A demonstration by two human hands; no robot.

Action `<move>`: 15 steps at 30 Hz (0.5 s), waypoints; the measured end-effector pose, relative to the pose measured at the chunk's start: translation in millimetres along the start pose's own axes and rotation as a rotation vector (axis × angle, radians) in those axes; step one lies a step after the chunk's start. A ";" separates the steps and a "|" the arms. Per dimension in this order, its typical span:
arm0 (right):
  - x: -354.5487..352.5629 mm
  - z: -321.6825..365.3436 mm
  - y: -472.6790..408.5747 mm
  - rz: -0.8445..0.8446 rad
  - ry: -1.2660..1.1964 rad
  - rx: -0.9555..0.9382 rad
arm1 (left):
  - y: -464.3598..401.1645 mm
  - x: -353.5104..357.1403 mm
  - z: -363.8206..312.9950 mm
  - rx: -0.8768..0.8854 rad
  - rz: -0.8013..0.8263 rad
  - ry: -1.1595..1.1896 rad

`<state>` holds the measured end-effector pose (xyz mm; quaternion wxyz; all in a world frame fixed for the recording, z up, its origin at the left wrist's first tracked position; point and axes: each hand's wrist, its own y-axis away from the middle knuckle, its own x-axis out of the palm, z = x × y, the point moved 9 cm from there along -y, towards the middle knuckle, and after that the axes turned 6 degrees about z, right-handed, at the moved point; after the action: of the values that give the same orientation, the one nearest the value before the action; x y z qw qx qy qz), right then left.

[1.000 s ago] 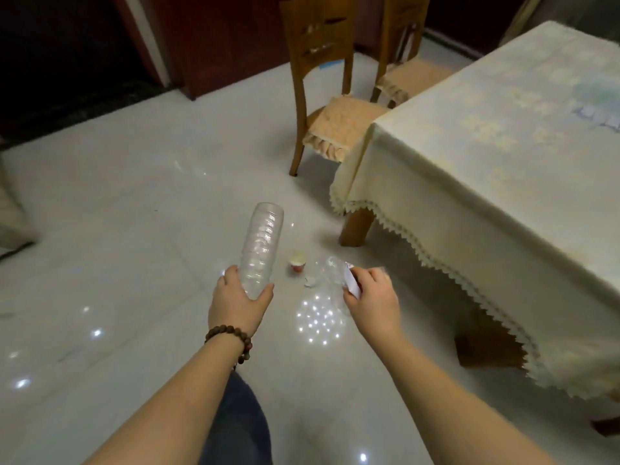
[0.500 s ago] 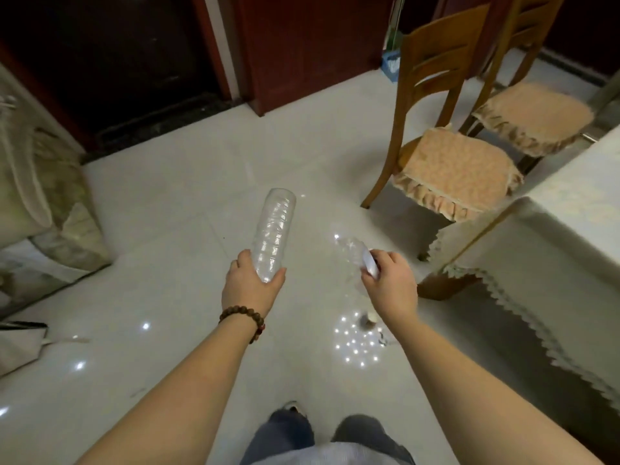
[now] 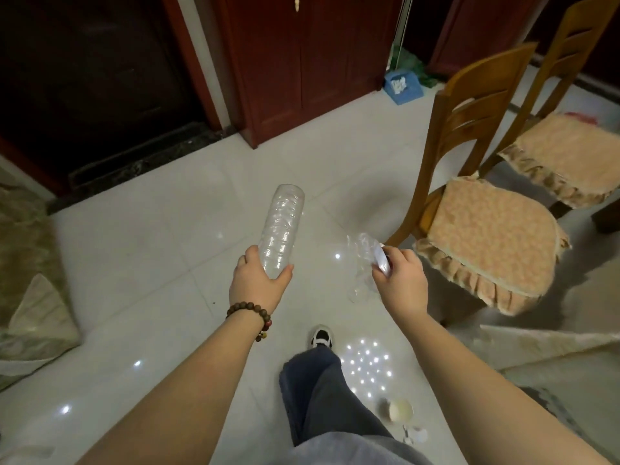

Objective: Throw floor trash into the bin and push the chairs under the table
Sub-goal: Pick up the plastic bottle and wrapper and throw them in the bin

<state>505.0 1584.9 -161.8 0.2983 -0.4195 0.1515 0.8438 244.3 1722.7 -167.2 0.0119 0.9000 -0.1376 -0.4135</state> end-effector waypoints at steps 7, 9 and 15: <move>-11.2 36.1 -192.7 0.008 0.032 -0.008 | -187.9 10.6 -94.6 0.023 0.040 -0.002; -12.8 44.8 -237.7 0.018 0.028 0.005 | -230.7 15.6 -116.5 0.037 0.054 -0.005; -3.4 51.4 -369.1 0.007 0.010 0.066 | -364.1 44.9 -169.9 0.088 0.118 -0.003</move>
<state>707.6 1896.1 -130.1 0.3081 -0.4131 0.1822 0.8374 485.7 2045.7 -138.0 -0.0034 0.8892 -0.2084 -0.4072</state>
